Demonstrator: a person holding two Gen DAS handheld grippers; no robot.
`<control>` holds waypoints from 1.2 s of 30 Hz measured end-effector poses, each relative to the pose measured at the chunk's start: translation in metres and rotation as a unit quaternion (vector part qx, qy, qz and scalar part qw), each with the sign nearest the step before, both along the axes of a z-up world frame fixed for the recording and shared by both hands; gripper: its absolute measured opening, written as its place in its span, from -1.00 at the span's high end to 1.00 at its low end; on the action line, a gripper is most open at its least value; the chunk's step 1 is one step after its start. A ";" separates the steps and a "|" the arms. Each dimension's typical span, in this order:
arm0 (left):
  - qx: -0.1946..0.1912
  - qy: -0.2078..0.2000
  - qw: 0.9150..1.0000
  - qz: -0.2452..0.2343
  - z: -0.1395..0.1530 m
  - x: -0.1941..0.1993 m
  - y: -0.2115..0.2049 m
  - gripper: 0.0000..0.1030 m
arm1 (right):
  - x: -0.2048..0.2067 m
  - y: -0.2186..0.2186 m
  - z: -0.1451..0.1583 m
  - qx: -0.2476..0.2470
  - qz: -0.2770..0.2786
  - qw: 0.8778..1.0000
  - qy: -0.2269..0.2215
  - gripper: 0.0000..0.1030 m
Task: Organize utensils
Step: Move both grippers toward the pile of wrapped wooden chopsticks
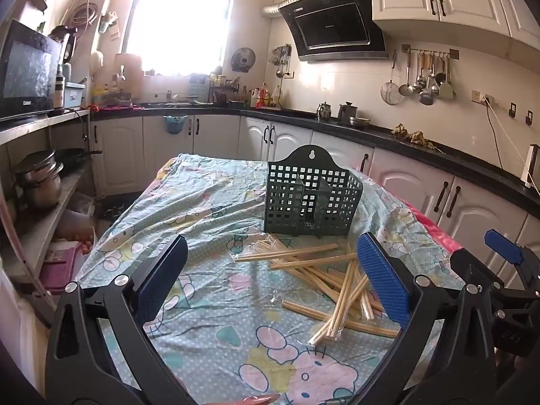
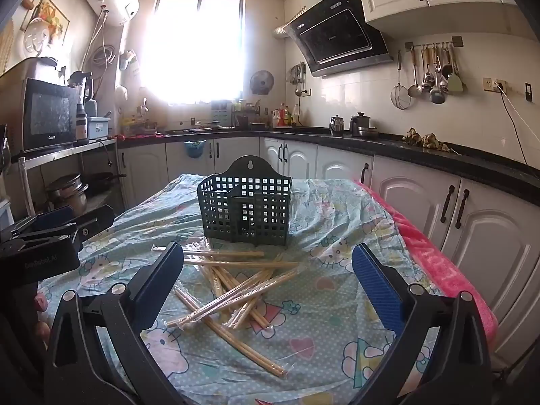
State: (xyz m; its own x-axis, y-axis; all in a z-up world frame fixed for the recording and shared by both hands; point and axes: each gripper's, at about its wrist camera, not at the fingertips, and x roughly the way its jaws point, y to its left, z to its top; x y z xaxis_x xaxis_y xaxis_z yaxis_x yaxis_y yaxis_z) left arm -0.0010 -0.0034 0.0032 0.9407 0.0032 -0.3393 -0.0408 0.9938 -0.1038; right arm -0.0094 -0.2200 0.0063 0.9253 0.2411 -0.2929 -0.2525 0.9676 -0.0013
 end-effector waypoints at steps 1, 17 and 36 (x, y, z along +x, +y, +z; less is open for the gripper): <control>0.001 0.000 1.000 0.000 0.000 0.000 0.000 -0.80 | 0.000 0.000 0.000 -0.001 0.000 1.000 0.001 -0.88; 0.003 -0.004 1.000 0.000 0.002 -0.002 0.001 -0.80 | -0.001 0.001 0.002 0.002 0.003 1.000 -0.001 -0.88; -0.001 -0.004 1.000 -0.001 0.003 -0.002 0.002 -0.80 | 0.000 0.003 -0.002 0.000 0.010 1.000 0.002 -0.88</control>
